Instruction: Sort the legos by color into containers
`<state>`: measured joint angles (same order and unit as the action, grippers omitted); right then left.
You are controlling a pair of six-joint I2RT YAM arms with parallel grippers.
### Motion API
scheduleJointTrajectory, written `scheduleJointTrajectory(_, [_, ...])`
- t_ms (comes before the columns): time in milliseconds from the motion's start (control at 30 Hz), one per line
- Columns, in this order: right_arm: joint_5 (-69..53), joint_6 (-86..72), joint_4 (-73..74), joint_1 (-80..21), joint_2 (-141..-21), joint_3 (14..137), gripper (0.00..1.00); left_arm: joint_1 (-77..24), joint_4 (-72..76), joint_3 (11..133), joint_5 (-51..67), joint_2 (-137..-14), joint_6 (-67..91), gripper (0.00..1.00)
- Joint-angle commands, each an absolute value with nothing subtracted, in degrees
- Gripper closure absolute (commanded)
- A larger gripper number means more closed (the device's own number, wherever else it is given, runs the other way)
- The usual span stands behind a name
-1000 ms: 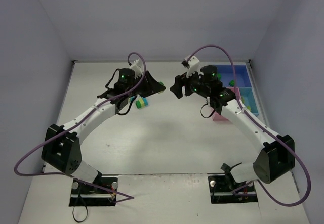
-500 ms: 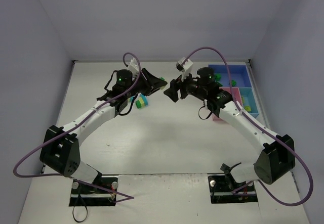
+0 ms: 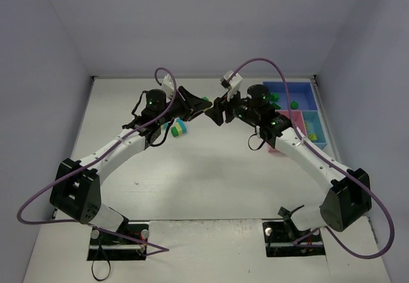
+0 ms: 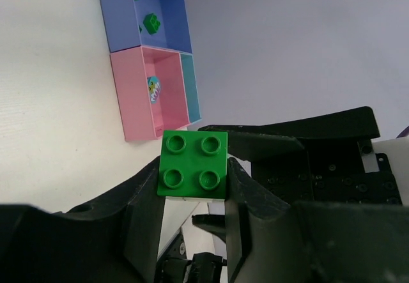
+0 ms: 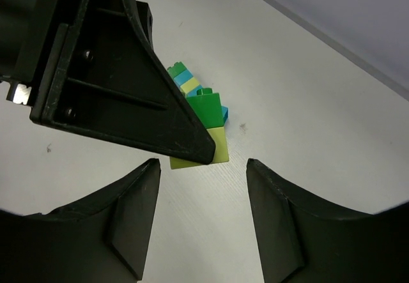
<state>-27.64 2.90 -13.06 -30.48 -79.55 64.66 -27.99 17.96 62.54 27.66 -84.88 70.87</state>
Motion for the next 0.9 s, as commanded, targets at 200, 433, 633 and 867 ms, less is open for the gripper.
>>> scheduleJointTrajectory(200, [-28.03, 2.29, -20.39, -30.94, -80.95, 68.73, 0.58, -27.86, 24.43, 62.23, 29.36, -81.39, 73.30, 0.99])
scheduleJointTrajectory(433, [-30.58, 1.85, -20.30, -30.94, -81.47, 68.38, 0.55, -27.86, 25.75, 62.40, 29.44, -81.65, 74.09, 1.00])
scheduleJointTrajectory(633, [-30.76, 1.67, -20.39, -30.94, -81.74, 68.20, 0.52, -27.86, 26.98, 62.58, 30.15, -82.44, 75.41, 1.00])
scheduleJointTrajectory(867, [-30.41, 1.93, -20.30, -30.94, -81.91, 68.03, 0.69, -27.86, 27.51, 62.40, 30.41, -82.27, 75.59, 0.99])
